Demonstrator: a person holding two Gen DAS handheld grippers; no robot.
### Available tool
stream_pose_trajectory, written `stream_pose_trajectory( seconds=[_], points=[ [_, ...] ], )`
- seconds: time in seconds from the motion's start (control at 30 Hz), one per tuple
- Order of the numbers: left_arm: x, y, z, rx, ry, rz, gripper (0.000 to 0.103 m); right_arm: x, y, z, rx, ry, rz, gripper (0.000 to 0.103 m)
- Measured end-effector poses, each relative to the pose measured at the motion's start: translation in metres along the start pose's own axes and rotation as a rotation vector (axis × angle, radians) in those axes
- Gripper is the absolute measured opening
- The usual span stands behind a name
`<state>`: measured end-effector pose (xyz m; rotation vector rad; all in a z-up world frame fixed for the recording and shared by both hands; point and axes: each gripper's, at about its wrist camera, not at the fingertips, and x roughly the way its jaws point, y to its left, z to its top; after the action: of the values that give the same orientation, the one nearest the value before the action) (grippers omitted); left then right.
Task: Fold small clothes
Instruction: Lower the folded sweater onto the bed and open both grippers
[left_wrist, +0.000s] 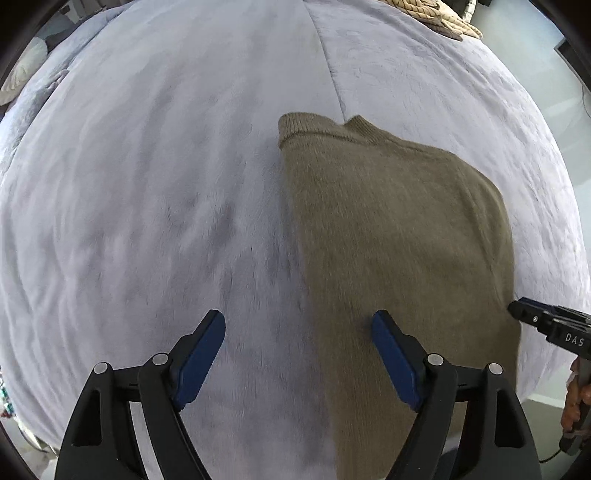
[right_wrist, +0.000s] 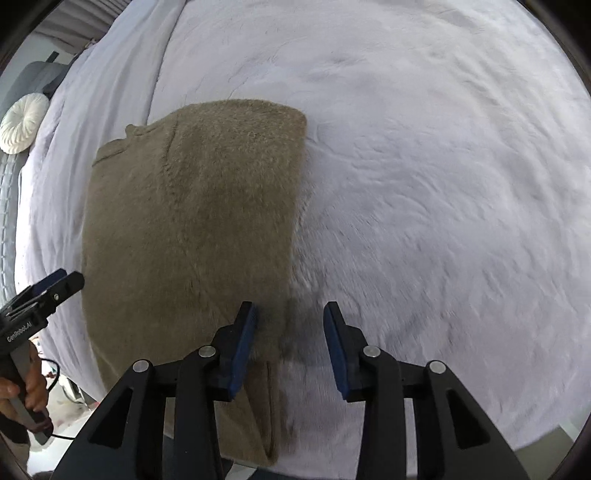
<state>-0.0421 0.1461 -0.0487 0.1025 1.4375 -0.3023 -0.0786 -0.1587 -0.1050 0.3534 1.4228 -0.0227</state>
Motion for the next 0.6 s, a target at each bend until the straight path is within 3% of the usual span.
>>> stream_pose_trajectory(
  seconds=[0.13, 0.3, 0.6],
  points=[
    [-0.009, -0.006, -0.027, 0.052, 0.024, -0.020, 0.082, -0.010, 0.016, -0.028, -0.030, -0.004, 0.045, 0.041],
    [0.018, -0.014, -0.064, 0.109, 0.139, 0.035, 0.082, 0.022, 0.026, -0.053, -0.070, 0.107, -0.088, 0.042],
    [-0.003, 0.004, -0.082, 0.084, 0.134, 0.016, 0.082, 0.012, -0.008, -0.071, -0.025, 0.140, -0.131, 0.050]
  ],
)
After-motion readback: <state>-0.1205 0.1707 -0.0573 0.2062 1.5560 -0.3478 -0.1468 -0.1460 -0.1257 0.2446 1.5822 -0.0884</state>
